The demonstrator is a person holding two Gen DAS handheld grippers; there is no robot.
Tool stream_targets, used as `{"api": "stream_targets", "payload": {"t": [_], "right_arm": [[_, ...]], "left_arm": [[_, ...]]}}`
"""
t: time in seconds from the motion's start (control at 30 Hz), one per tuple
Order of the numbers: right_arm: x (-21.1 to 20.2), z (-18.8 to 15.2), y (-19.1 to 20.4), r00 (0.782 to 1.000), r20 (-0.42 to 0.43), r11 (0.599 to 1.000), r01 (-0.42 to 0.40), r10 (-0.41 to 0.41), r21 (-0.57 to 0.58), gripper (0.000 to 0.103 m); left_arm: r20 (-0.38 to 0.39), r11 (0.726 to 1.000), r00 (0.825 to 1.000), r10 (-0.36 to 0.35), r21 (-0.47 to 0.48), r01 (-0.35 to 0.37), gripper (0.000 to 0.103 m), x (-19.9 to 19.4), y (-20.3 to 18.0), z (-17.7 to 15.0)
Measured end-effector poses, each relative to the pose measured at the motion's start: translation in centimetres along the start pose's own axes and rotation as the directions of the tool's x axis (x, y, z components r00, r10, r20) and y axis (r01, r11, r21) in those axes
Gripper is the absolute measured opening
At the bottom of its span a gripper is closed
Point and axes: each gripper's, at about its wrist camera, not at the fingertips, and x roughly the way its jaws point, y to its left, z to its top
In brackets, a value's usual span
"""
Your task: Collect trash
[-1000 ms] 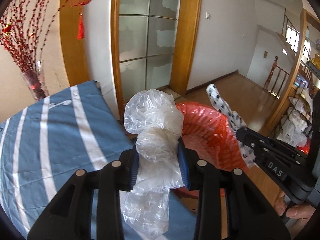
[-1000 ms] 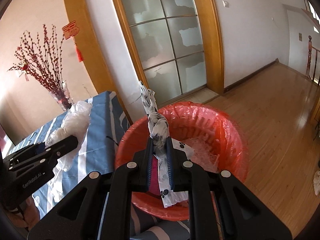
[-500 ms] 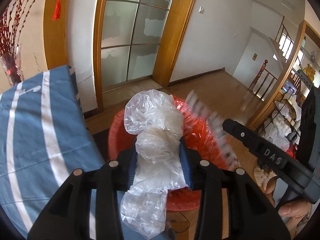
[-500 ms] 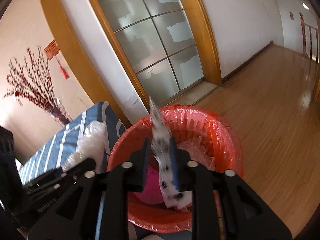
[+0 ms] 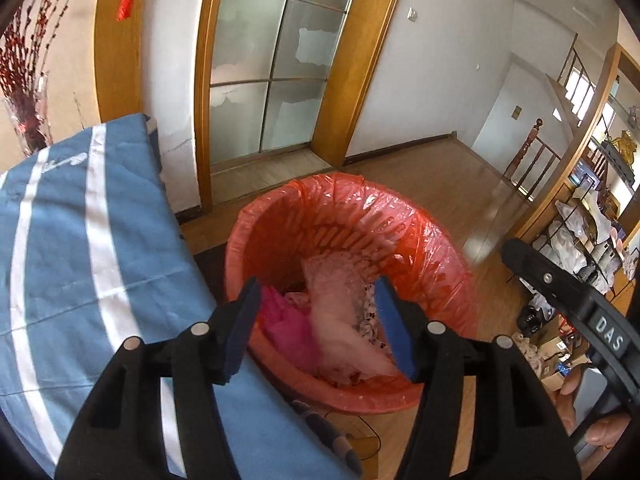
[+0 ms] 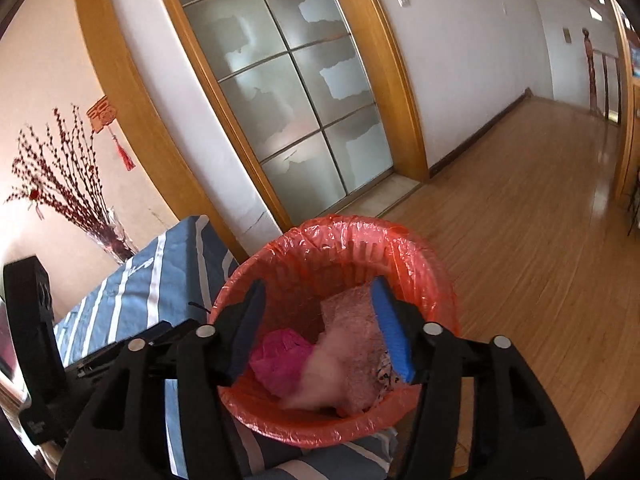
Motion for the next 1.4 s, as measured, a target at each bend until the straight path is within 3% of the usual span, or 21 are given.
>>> {"api": "stream_targets", "payload": {"t": [0.23, 0.43, 0.53, 0.73, 1.0, 1.07, 1.2, 1.4], "right_arm": [[-3.3, -1.2, 3.2, 0.995, 0.09, 0.992, 0.055, -0.045, -0.117, 0.088], [-5.6, -3.3, 6.7, 0.99, 0.127, 0.97, 0.086, -0.058, -0.226, 0.098], [-6.9, -4.8, 8.5, 0.987, 0.149, 0.957, 0.097, -0.058, -0.274, 0.101], [-9.1, -7.3, 10.8, 0.974, 0.215, 0.942, 0.14, -0.075, -0.306, 0.101], [-11.6, -10.3, 12.4, 0.964, 0.246, 0.942, 0.169, -0.098, -0.289, 0.101], [-12.1, -11.1, 12.8, 0.966, 0.242, 0.94, 0.167, -0.095, -0.297, 0.101], [-13.4, -12.2, 13.3, 0.965, 0.244, 0.943, 0.17, -0.1, -0.285, 0.101], [-13.9, -13.3, 13.6, 0.955, 0.246, 0.934, 0.232, -0.166, -0.272, 0.101]], "left_arm": [[0.117, 0.993, 0.988, 0.104, 0.041, -0.109, 0.074, -5.8, 1.2, -1.9], [0.212, 0.973, 0.951, 0.225, -0.007, -0.229, 0.088, -12.4, 4.0, -4.6], [0.25, 0.959, 0.926, 0.282, -0.065, -0.274, 0.095, -15.8, 5.4, -6.3], [0.299, 0.896, 0.845, 0.443, -0.136, -0.422, 0.099, -21.5, 7.6, -10.0], [0.35, 0.845, 0.771, 0.532, -0.167, -0.508, 0.099, -25.3, 7.9, -14.6], [0.355, 0.841, 0.764, 0.538, -0.176, -0.511, 0.099, -25.8, 7.8, -15.5], [0.354, 0.845, 0.767, 0.535, -0.207, -0.494, 0.099, -26.4, 7.9, -16.9], [0.346, 0.837, 0.763, 0.546, -0.207, -0.506, 0.099, -26.5, 7.5, -18.6]]}}
